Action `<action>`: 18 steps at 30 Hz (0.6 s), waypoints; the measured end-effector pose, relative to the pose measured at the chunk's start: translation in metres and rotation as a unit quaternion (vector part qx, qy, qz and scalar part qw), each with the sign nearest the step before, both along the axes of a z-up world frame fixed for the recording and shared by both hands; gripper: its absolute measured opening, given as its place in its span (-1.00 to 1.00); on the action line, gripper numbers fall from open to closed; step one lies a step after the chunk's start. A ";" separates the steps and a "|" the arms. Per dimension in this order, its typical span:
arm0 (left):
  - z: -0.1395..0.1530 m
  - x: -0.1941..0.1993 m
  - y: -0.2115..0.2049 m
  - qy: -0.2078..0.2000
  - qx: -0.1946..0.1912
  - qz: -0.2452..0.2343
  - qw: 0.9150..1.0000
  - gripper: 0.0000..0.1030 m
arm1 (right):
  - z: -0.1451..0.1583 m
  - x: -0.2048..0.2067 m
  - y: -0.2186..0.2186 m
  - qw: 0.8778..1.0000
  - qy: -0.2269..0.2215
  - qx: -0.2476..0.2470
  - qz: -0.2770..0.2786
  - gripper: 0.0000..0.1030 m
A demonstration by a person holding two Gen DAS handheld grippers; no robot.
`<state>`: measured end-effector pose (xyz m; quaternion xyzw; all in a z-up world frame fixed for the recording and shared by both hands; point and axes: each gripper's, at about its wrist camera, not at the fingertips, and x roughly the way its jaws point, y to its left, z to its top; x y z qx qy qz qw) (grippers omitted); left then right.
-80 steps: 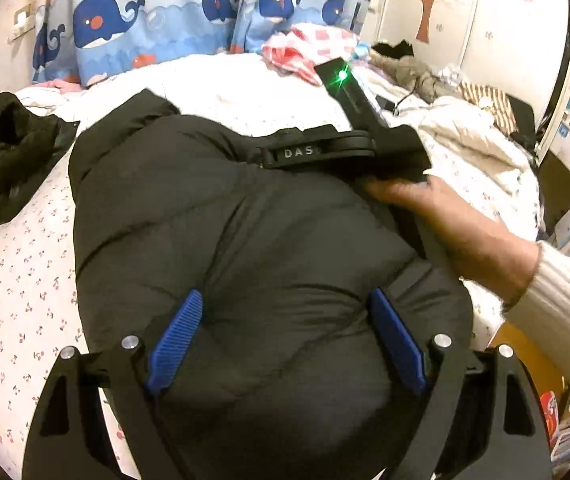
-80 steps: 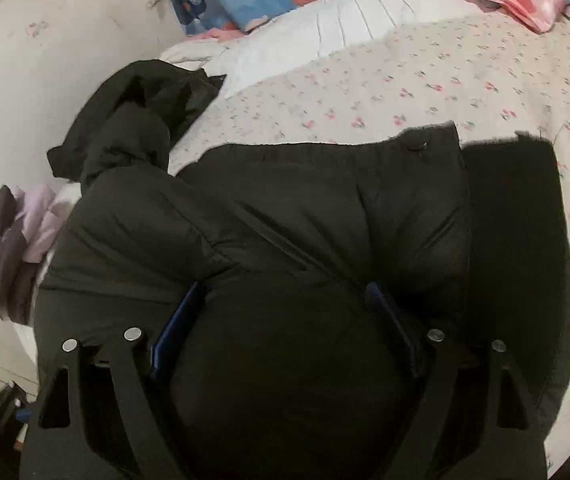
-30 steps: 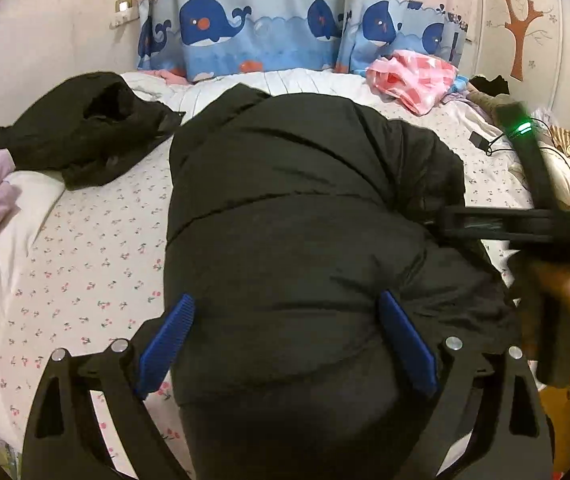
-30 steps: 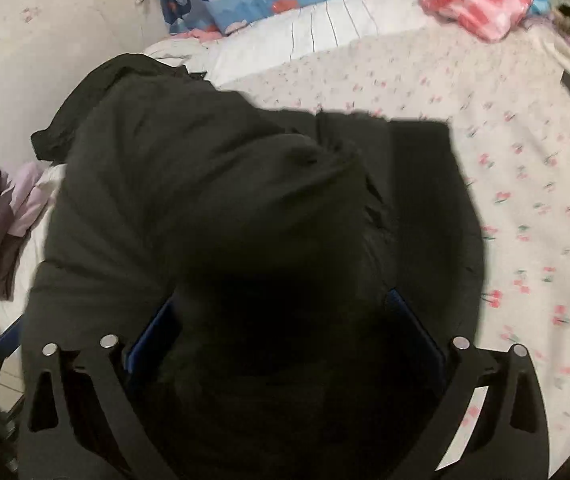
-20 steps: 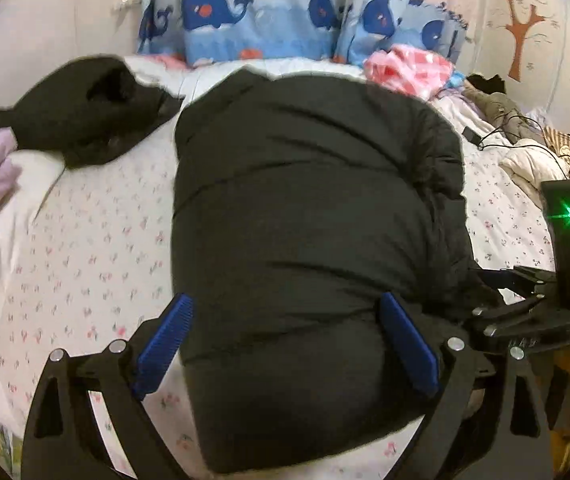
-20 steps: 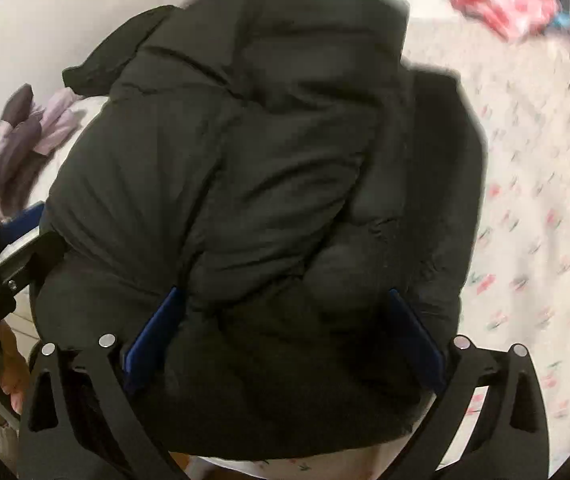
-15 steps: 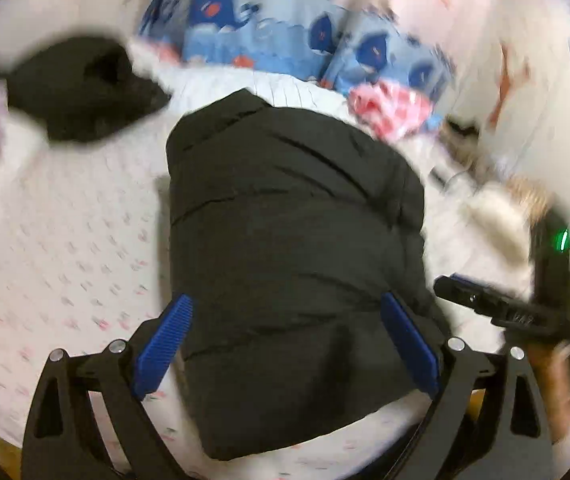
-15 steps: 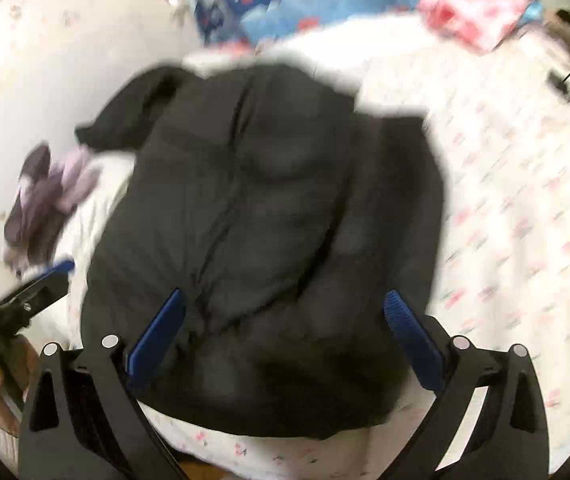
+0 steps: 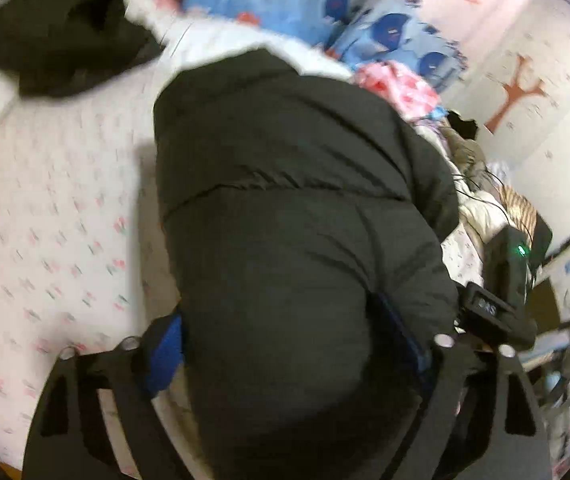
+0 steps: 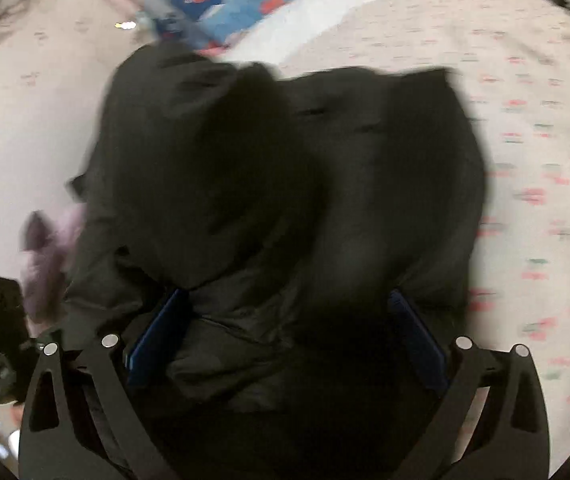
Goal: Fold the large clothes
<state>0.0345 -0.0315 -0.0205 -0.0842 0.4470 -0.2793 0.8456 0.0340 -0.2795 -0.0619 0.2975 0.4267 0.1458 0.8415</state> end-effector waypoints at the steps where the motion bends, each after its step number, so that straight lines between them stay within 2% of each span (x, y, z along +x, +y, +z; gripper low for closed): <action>1: 0.008 -0.007 0.006 -0.011 0.006 0.000 1.000 0.53 | 0.004 -0.001 0.007 1.000 -0.007 0.007 0.016 0.89; 3: 0.022 -0.025 0.019 -0.039 0.022 0.005 0.999 0.53 | 0.008 -0.005 0.025 0.998 -0.007 0.004 0.061 0.88; 4: 0.023 -0.034 0.027 -0.046 0.037 0.011 0.998 0.53 | 0.005 -0.007 0.033 0.997 0.004 -0.019 0.075 0.88; 6: 0.006 -0.029 0.039 -0.018 0.063 0.016 0.998 0.53 | -0.002 -0.015 0.038 0.993 0.015 -0.084 0.077 0.88; 7: -0.014 -0.022 0.043 0.015 0.076 0.012 0.997 0.57 | -0.002 -0.020 0.032 0.994 0.016 -0.091 0.065 0.88; 8: -0.023 -0.020 0.048 0.026 0.074 0.016 0.997 0.58 | 0.004 -0.028 0.024 0.994 0.011 -0.096 0.043 0.88; 10: -0.019 -0.026 0.056 0.018 0.065 0.028 0.997 0.58 | 0.032 -0.045 0.016 0.990 -0.034 -0.139 0.004 0.88; 11: -0.006 -0.033 0.056 -0.012 0.073 0.043 0.996 0.57 | 0.049 -0.051 0.017 0.986 -0.064 -0.156 -0.003 0.88; 13: 0.020 -0.042 0.051 -0.075 0.075 0.058 0.993 0.58 | 0.094 -0.055 0.031 0.973 -0.145 -0.178 0.008 0.88; 15: 0.035 -0.042 0.042 -0.100 0.069 0.062 0.991 0.58 | 0.121 -0.047 0.053 0.960 -0.192 -0.200 0.029 0.88; 16: 0.039 -0.040 0.035 -0.109 0.058 0.058 0.991 0.62 | 0.130 -0.036 0.065 0.956 -0.204 -0.205 0.045 0.88; 18: 0.034 -0.028 0.020 -0.093 0.049 0.043 0.994 0.64 | 0.122 -0.004 0.070 0.962 -0.177 -0.203 0.047 0.88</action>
